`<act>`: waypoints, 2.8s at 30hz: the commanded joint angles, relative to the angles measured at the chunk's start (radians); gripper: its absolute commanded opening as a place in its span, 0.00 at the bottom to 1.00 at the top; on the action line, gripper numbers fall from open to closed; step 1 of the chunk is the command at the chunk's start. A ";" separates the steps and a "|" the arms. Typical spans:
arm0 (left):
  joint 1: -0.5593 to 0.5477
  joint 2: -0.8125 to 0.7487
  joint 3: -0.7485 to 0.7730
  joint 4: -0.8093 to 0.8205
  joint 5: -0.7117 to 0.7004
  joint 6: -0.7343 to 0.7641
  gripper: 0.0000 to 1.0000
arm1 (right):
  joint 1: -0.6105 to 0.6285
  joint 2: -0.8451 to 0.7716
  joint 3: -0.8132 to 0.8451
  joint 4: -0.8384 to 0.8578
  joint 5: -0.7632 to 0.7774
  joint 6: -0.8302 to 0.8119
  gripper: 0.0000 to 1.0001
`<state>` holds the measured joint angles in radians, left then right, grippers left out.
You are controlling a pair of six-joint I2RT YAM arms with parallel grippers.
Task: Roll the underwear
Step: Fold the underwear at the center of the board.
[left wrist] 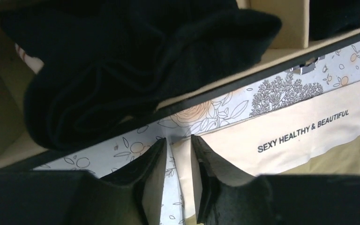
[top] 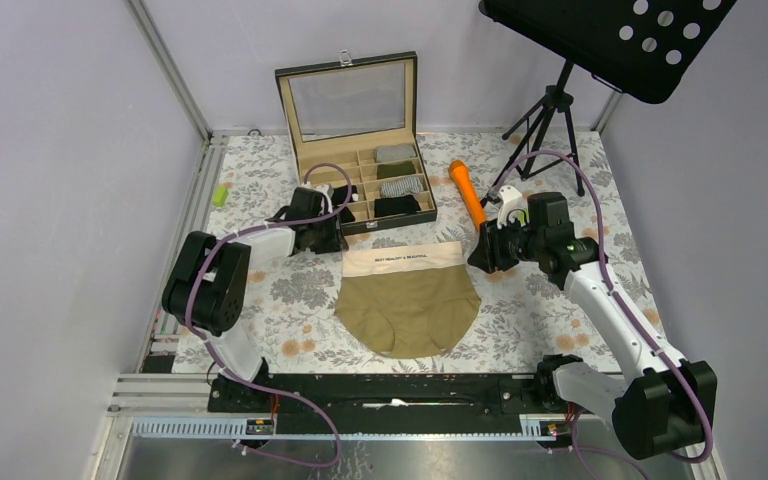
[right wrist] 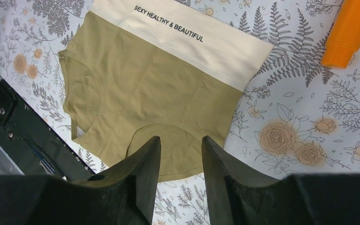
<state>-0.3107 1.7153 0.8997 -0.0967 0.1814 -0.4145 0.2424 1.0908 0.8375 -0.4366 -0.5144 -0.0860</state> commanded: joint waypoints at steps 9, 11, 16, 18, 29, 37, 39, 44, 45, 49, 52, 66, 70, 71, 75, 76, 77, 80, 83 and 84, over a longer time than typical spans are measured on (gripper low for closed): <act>0.035 0.022 -0.045 0.011 0.041 -0.020 0.31 | 0.005 0.058 0.048 0.007 -0.013 -0.082 0.45; 0.035 0.017 -0.042 0.010 0.053 -0.013 0.35 | 0.006 0.080 0.065 0.013 -0.016 -0.090 0.45; 0.032 0.017 -0.042 -0.019 0.043 0.021 0.31 | 0.015 0.108 0.083 0.031 -0.022 -0.088 0.45; 0.027 0.028 -0.048 -0.026 0.069 0.034 0.30 | 0.018 0.108 0.082 0.032 -0.025 -0.087 0.45; 0.022 0.038 -0.074 -0.045 0.152 0.007 0.26 | 0.020 0.080 0.049 0.036 -0.021 -0.082 0.46; 0.018 0.034 -0.070 -0.049 0.110 0.019 0.15 | 0.021 0.096 0.054 0.051 -0.027 -0.080 0.46; 0.018 0.029 -0.071 -0.044 0.111 0.022 0.10 | 0.025 0.101 0.056 0.058 -0.031 -0.080 0.46; 0.018 -0.002 -0.074 -0.012 0.165 0.032 0.00 | 0.113 0.119 0.078 0.057 -0.032 -0.147 0.43; 0.018 -0.010 -0.074 -0.009 0.169 0.032 0.00 | 0.144 0.129 0.089 0.049 -0.035 -0.175 0.42; 0.019 -0.032 -0.068 -0.001 0.177 0.031 0.00 | 0.310 0.186 0.149 0.013 -0.057 -0.321 0.41; 0.020 -0.038 -0.064 0.003 0.160 0.026 0.00 | 0.450 0.263 0.194 0.044 -0.051 -0.416 0.40; 0.044 -0.008 -0.039 0.008 0.188 -0.024 0.00 | 0.844 0.803 0.495 0.370 0.059 -0.592 0.39; 0.044 -0.021 -0.040 0.014 0.184 -0.024 0.00 | 0.858 0.881 0.553 0.364 0.083 -0.605 0.41; 0.045 -0.024 -0.043 0.013 0.183 -0.025 0.00 | 0.857 0.891 0.560 0.355 0.084 -0.612 0.41; 0.050 -0.029 -0.052 0.017 0.184 -0.027 0.00 | 0.858 0.922 0.580 0.304 0.082 -0.637 0.47; 0.051 -0.031 -0.053 0.017 0.185 -0.027 0.00 | 0.858 0.930 0.583 0.293 0.083 -0.639 0.48; 0.051 -0.033 -0.054 0.018 0.185 -0.027 0.00 | 0.857 0.939 0.589 0.280 0.084 -0.641 0.48; 0.054 -0.040 -0.057 0.018 0.183 -0.027 0.00 | 0.858 0.963 0.598 0.259 0.096 -0.633 0.48; 0.056 -0.046 -0.062 0.020 0.183 -0.027 0.00 | 0.857 0.978 0.600 0.257 0.110 -0.619 0.46; 0.056 -0.049 -0.065 0.020 0.183 -0.027 0.00 | 0.858 0.982 0.600 0.255 0.114 -0.617 0.46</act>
<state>-0.2646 1.7046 0.8482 -0.0860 0.3580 -0.4397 1.0996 2.0518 1.3998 -0.1532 -0.4259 -0.6998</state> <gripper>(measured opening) 0.009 0.466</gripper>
